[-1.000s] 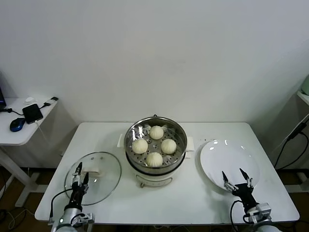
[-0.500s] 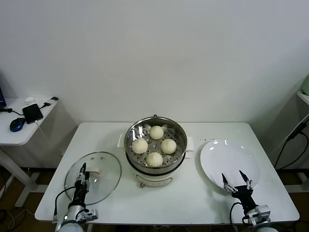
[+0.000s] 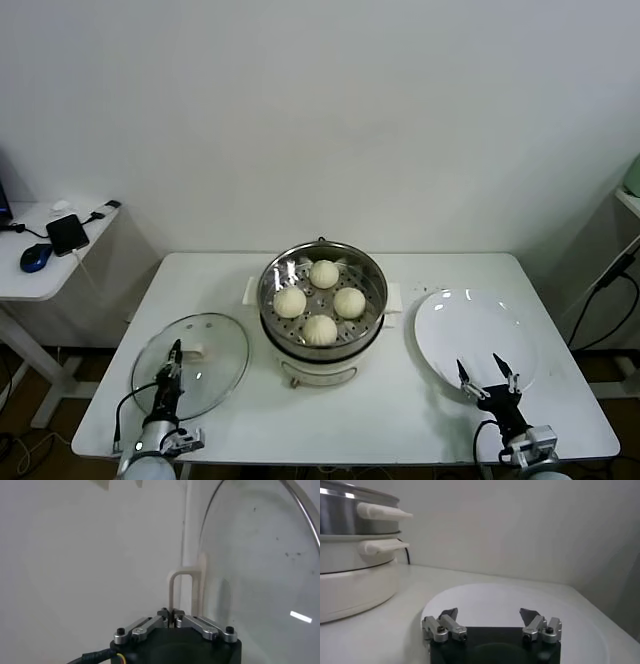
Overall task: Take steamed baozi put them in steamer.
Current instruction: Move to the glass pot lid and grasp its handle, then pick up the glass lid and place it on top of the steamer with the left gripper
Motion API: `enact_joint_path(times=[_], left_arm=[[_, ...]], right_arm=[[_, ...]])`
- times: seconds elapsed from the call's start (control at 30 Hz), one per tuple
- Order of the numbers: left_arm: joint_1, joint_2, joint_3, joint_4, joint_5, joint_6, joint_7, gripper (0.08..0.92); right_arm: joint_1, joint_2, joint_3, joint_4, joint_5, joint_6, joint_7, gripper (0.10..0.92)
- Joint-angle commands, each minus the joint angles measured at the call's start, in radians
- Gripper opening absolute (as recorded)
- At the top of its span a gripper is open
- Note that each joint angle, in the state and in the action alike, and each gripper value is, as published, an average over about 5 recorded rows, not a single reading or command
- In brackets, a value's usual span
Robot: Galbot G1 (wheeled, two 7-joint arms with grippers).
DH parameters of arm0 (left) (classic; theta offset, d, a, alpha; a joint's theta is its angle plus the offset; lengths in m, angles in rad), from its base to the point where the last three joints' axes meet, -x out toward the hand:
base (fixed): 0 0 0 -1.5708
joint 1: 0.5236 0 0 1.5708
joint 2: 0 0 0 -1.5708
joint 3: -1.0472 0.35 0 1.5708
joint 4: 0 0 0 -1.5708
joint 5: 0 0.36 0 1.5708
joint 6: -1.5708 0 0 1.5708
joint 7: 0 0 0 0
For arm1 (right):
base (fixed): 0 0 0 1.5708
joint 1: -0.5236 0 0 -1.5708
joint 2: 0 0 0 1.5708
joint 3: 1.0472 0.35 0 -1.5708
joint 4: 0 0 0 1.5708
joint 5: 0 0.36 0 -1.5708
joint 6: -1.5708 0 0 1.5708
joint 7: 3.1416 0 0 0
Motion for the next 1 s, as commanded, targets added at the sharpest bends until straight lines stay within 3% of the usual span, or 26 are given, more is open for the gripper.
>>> enact_joint_path(times=[0.03,0.23,0.43,0.63,0.8,1.0], left_arm=[[-0.006,0.000,-0.002,-0.012,0.005,0.000,-0.008,0.135],[0.043,0.057,-0.034,-0.217,-0.065,0.072,0.084,0.135],[0.071,0.171,-0.082,-0.494,-0.160,0.232,0.294,0.135],[-0.017,0.255,-0.063,-0.668,-0.167,0.378,0.470,0.135],[-0.109,0.239,0.063,-0.721,-0.082,0.473,0.548,0.135],[-0.249,0.141,0.332,-0.746,0.101,0.572,0.670,0.135]], right_arm=[[-0.006,0.001,0.007,0.016,-0.007,-0.011,0.004,0.823],[-0.016,0.001,0.018,0.050,-0.048,-0.053,0.034,0.822],[-0.020,-0.002,0.019,0.079,-0.072,-0.074,0.052,0.823],[-0.023,-0.006,0.019,0.098,-0.083,-0.076,0.055,0.823],[-0.020,-0.007,0.013,0.097,-0.097,-0.057,0.048,0.823],[-0.014,-0.001,0.000,0.087,-0.103,-0.038,0.045,0.823]])
